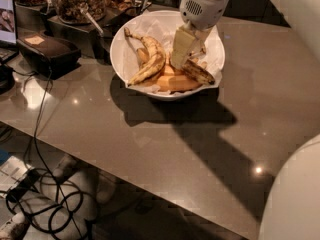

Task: Pick banana from white bowl

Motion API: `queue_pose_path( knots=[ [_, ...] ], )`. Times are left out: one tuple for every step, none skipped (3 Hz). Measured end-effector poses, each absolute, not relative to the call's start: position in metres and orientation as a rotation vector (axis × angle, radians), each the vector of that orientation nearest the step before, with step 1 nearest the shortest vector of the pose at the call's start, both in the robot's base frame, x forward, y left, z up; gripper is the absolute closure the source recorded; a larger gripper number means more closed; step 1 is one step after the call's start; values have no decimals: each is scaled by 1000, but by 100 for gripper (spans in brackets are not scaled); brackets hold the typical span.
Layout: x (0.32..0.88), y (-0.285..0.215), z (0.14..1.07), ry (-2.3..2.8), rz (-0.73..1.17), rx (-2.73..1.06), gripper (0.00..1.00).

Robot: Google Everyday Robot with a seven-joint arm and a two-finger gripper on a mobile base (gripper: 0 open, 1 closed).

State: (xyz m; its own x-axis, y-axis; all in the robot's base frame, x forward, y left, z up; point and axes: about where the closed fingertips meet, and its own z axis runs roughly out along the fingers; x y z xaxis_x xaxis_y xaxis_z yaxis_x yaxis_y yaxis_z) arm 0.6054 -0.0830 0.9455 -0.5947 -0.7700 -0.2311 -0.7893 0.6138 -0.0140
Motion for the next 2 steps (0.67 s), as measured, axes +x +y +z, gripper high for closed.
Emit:
queue_pose_path(
  knots=[
    [608,-78,941,2632,137,-1300,40],
    [611,-75,934,2643,143,-1312,41]
  ],
)
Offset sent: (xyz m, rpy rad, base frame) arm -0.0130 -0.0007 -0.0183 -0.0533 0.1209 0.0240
